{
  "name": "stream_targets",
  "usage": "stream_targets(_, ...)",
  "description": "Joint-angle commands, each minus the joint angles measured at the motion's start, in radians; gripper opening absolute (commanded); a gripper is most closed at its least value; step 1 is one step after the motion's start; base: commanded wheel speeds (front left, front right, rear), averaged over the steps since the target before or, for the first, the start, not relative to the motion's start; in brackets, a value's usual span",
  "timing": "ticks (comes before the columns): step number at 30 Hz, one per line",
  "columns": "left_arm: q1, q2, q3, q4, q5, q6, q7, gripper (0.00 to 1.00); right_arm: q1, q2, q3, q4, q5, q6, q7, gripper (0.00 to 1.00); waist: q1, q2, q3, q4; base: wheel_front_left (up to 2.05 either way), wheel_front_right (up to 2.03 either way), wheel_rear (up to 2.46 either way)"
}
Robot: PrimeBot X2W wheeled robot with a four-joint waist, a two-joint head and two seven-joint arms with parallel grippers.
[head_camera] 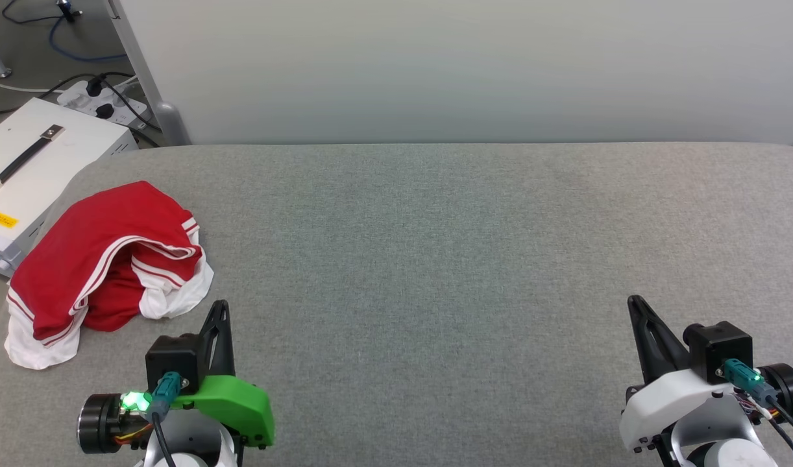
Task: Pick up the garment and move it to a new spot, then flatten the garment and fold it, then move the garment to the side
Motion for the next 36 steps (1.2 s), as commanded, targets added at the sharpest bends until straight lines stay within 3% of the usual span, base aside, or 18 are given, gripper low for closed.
stream_targets(1,-0.018,-0.004,-0.002,-0.002,0.01,-0.004,-0.001,0.0,-0.017,-0.003,-0.001,0.002,-0.01,-0.001,0.003,0.0,0.0,0.0067,0.0,0.0,0.0,0.0,0.0)
stream_targets(36,-0.018,-0.004,-0.002,-0.002,0.01,-0.004,-0.001,0.0,-0.017,-0.003,-0.001,0.002,-0.01,-0.001,0.003,0.0,0.0,0.0067,0.0,0.0,0.0,0.0,0.0)
